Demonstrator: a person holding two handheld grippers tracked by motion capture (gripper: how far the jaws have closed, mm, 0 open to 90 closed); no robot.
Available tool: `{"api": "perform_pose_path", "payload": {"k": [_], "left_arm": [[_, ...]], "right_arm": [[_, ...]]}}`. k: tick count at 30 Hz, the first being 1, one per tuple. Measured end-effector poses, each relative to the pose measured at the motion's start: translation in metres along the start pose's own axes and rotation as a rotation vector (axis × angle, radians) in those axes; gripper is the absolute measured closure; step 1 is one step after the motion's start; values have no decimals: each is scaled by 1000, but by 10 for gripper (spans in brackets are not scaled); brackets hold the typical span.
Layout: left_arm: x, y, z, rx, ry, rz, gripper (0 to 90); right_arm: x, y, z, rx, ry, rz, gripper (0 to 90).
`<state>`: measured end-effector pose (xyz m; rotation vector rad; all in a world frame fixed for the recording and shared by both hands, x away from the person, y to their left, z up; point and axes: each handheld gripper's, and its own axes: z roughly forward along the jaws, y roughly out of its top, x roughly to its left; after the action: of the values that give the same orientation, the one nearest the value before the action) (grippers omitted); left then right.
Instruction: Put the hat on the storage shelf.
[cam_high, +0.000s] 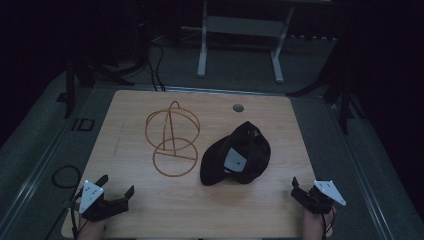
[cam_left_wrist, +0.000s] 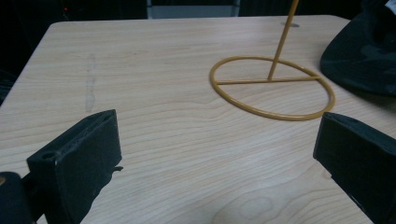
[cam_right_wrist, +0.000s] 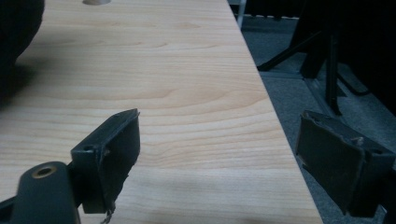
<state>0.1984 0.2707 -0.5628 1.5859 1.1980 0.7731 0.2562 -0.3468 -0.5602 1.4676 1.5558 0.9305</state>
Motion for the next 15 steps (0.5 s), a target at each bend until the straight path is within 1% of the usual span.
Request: {"api": "perform_pose_path", "payload": {"k": [3, 6, 7, 8, 10, 11, 12, 13, 14, 15], "left_arm": [[-2, 1, 0, -18, -16, -15, 13], [-3, 1, -1, -19, -29, -18, 13], [-4, 2, -1, -15, -24, 9, 13], [-5, 2, -2, -14, -19, 37, 13], [-6, 1, -1, -17, -24, 38, 13], [-8, 1, -1, -12, -26, 44, 13], [-8, 1, -1, -12, -27, 47, 13], [-9, 2, 0, -12, -26, 49, 13], [-10, 2, 0, -13, -31, 43, 13], [-10, 2, 0, -9, -47, 32, 13]], "right_arm": [[1, 0, -1, -7, -3, -6, 135], [1, 0, -1, -13, 2, 1, 134], [-1, -1, -2, -20, 16, 11, 129], [-2, 1, -3, -8, 29, 18, 128], [-2, 1, -4, -4, 28, 18, 128], [-2, 5, -9, -6, 32, 30, 127], [-2, 8, -11, -8, 44, 32, 127], [-1, 12, -14, -12, 44, 25, 127], [1, 16, -17, -19, 40, 15, 127], [2, 21, -21, -22, 47, 13, 126]]}}
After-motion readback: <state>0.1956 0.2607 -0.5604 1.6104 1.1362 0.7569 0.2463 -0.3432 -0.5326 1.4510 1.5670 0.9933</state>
